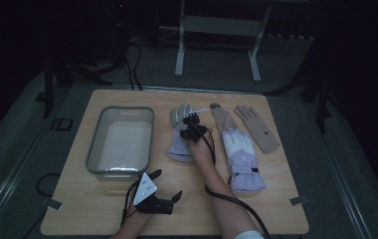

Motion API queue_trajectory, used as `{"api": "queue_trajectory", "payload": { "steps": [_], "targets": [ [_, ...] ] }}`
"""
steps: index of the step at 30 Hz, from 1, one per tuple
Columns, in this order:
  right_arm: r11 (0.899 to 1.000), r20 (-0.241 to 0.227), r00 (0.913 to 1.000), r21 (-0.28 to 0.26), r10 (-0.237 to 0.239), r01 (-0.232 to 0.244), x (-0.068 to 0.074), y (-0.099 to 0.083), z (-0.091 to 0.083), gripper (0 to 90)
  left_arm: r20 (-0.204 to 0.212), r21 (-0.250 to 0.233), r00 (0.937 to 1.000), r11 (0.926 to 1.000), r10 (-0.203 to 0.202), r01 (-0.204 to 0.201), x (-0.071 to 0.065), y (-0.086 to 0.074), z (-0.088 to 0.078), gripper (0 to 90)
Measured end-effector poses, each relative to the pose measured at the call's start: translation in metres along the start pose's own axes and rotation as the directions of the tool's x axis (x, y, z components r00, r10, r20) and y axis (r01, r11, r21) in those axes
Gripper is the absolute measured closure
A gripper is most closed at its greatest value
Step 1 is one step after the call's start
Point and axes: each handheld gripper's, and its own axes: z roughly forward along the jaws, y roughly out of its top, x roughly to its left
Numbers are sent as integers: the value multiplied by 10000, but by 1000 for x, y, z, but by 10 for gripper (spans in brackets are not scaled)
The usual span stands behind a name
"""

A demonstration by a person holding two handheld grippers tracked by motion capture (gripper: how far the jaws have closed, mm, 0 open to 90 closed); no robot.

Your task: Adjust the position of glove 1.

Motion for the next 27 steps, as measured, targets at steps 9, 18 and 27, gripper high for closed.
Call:
{"api": "queue_trajectory", "payload": {
  "steps": [9,18,27],
  "targets": [
    [9966,-225,9965,-178,-810,807,2,-8,-38,794,-10,-8,10000,10000,29,-29,0,0,0,2],
    [9906,-326,9950,-1026,-946,908,0,-35,-101,793,-49,-17,10000,10000,26,-26,0,0,0,2],
    [9850,-83,9901,-1031,-1398,1382,6,-74,-132,790,-86,-44,9999,9999,103,-103,-1,0,0,2]
  ]
}}
